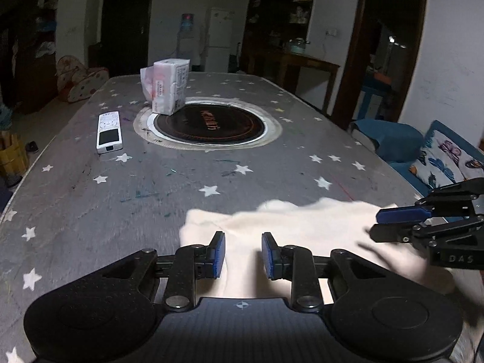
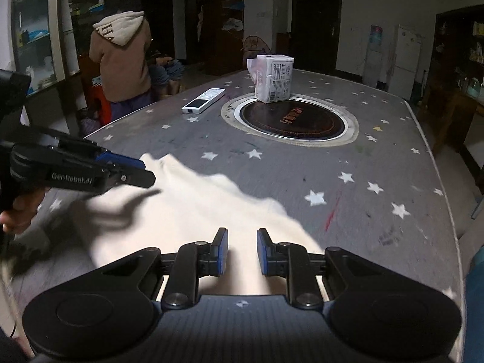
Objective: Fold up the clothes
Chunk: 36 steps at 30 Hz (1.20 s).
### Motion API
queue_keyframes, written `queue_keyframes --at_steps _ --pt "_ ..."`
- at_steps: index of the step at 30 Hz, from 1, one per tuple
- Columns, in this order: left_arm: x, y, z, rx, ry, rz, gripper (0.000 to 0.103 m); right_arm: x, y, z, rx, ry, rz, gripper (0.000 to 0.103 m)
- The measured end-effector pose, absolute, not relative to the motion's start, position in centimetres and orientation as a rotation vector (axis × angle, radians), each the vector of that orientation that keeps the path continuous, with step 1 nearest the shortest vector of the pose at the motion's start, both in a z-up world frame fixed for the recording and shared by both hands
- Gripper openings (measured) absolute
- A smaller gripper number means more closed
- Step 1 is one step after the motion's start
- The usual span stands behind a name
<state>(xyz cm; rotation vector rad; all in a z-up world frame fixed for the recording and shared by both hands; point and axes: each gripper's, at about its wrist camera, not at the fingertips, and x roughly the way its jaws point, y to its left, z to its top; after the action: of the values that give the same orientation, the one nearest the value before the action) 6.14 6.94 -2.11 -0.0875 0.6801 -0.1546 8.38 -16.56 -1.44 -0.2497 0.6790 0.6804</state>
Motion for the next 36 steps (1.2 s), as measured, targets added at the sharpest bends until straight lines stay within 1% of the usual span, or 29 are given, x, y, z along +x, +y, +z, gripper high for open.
queue_keyframes --at_steps 8,12,14,18,20,26,32,36 --pt "8.2 7.6 -3.6 -0.108 0.719 -0.115 0.030 11.8 -15.1 -4.3 -0.207 0.725 0.627 0.018" --pt "8.2 7.2 -3.2 -0.104 0.710 -0.115 0.034 11.1 -14.7 -3.6 -0.222 0.695 0.632 0.018" --pt "8.5 6.8 -3.2 -0.095 0.710 -0.108 0.036 11.1 -14.5 -3.6 -0.212 0.697 0.640 0.019" --pt "8.6 5.9 -3.4 -0.048 0.711 -0.091 0.037 11.4 -14.1 -4.1 -0.207 0.714 0.617 0.019" --pt "8.5 5.7 -3.2 -0.046 0.708 -0.093 0.040 11.2 -14.0 -3.7 -0.206 0.707 0.614 0.019" --pt "8.3 5.3 -2.8 -0.044 0.704 -0.076 0.041 11.6 -12.7 -3.4 -0.191 0.700 0.614 0.019" --pt "7.5 5.8 -2.6 -0.050 0.705 -0.063 0.045 12.4 -10.5 -4.3 -0.261 0.696 0.611 0.019" --pt "6.9 6.2 -2.4 -0.053 0.706 -0.051 0.047 12.0 -10.9 -3.6 -0.251 0.687 0.609 0.019"
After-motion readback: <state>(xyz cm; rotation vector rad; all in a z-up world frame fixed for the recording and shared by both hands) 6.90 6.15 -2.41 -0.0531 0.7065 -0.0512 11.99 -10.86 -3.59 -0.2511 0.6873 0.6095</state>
